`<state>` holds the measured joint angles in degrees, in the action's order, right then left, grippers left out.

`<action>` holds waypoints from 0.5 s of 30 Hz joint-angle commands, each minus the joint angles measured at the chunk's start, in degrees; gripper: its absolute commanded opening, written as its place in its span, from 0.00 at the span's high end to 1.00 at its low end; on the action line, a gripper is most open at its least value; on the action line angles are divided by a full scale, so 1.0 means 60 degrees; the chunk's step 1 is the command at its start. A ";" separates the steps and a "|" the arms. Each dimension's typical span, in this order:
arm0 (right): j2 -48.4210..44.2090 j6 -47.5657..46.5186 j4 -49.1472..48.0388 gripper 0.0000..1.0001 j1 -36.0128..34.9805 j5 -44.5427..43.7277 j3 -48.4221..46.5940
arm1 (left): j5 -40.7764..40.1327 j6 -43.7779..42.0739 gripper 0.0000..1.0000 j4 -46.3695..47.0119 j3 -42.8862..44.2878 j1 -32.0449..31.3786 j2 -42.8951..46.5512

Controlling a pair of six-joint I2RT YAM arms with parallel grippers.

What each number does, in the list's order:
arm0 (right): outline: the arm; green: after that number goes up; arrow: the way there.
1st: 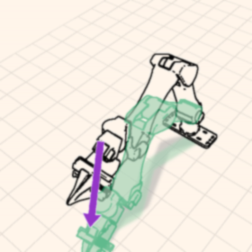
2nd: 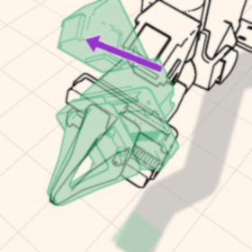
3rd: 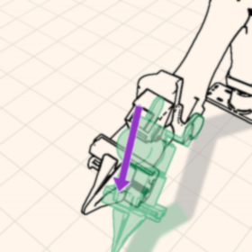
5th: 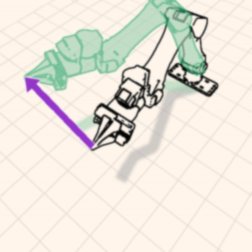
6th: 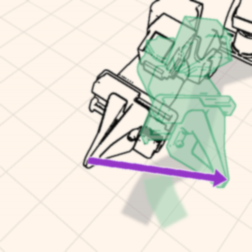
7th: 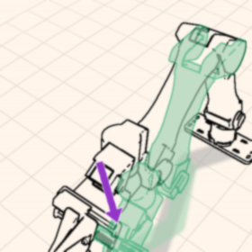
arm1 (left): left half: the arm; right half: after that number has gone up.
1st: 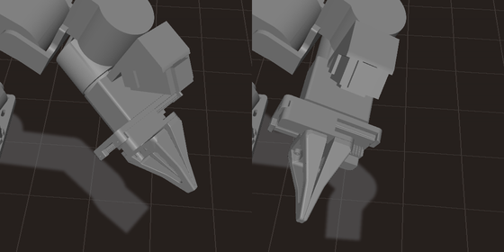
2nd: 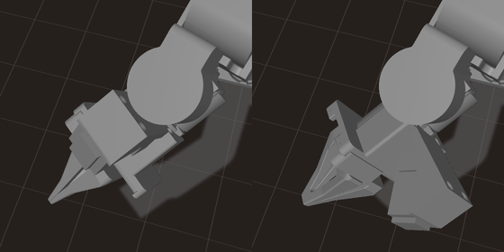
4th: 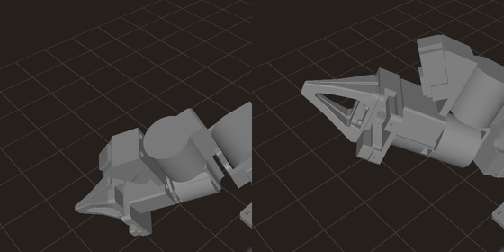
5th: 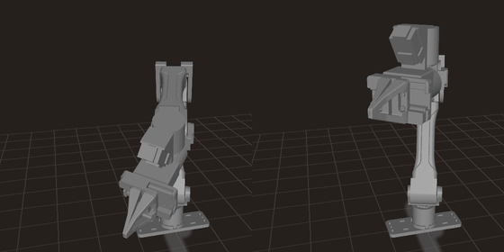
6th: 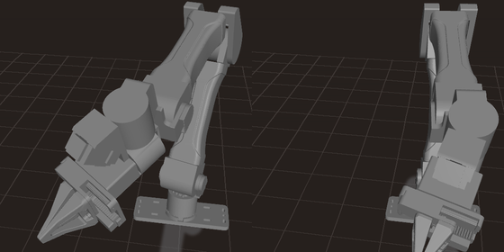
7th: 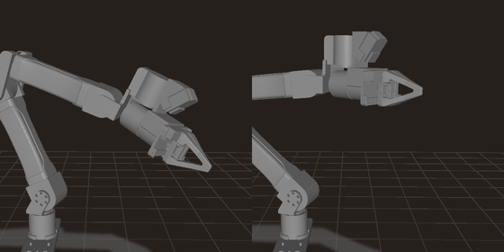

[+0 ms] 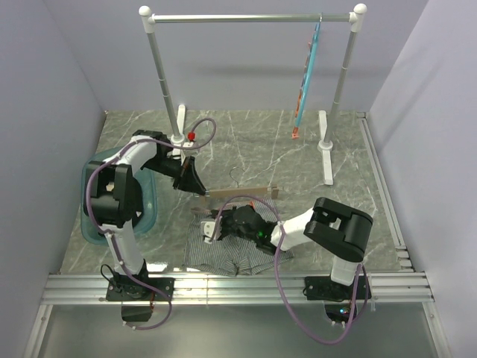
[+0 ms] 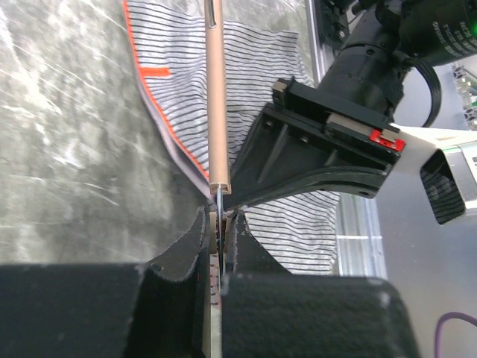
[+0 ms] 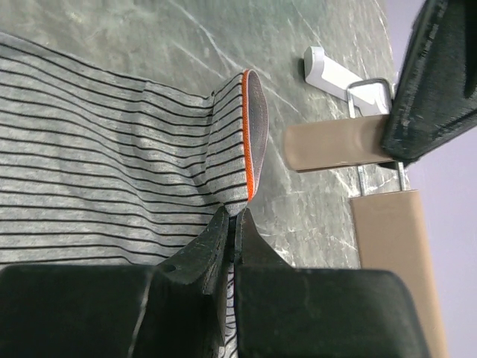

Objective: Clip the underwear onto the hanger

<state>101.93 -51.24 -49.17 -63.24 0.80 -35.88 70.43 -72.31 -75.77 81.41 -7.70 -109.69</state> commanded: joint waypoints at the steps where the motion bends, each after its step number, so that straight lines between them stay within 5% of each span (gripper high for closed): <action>1: 0.0077 0.0235 -0.0272 1.00 -0.0065 -0.0104 -0.0421 | 0.0199 -0.0004 1.00 -0.0029 -0.0325 -0.0078 0.0644; 15: -0.0157 0.0645 -0.0228 1.00 0.0067 -0.0075 -0.0510 | -0.0064 0.1781 1.00 0.2192 -0.1334 -0.0430 0.1229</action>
<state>101.93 -48.77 -48.40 -63.11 0.62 -36.80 69.04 -65.21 -68.20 75.05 -9.87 -106.30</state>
